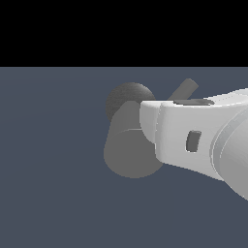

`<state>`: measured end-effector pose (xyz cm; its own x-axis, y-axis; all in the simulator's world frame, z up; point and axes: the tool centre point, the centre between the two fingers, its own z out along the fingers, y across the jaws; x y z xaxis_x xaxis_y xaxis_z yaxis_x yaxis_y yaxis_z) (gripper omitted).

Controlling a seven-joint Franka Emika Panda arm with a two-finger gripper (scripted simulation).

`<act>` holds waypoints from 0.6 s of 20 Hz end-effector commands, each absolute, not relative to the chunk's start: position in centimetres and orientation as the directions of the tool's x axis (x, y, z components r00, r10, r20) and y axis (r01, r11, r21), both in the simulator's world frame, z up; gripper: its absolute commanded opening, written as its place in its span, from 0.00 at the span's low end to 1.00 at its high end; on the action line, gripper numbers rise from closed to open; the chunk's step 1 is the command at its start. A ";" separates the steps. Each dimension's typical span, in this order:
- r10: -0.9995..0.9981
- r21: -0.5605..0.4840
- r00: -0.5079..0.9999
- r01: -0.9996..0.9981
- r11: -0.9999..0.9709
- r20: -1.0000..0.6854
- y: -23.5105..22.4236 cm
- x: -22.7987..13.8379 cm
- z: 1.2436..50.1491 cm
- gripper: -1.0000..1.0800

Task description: Turn on the faucet by rotating a designated handle.

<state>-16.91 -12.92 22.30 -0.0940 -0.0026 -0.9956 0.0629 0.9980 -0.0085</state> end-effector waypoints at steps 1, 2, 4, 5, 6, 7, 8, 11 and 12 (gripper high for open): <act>-0.010 -0.012 -0.038 0.033 0.999 -0.999 -10.7 -16.3 24.9 0.00; -0.011 -0.012 -0.035 0.032 0.999 -0.999 -10.4 -16.3 25.1 0.00; -0.012 -0.013 -0.030 0.030 0.999 -0.999 -9.8 -16.2 25.6 0.00; -0.012 -0.013 -0.027 0.029 0.999 -1.000 -9.5 -16.2 25.8 0.00; -0.013 -0.013 -0.025 0.028 1.000 -1.000 -9.2 -16.2 26.1 0.00; -0.013 -0.014 -0.022 0.028 1.000 -1.000 -8.9 -16.2 26.3 0.00; -0.013 -0.014 -0.019 0.027 1.000 -1.000 -8.6 -16.1 26.6 0.00; -0.015 -0.015 -0.012 0.024 1.000 -1.000 -7.7 -16.1 27.3 0.00; -0.015 -0.015 -0.009 0.023 1.000 -1.000 -7.4 -16.0 27.5 0.00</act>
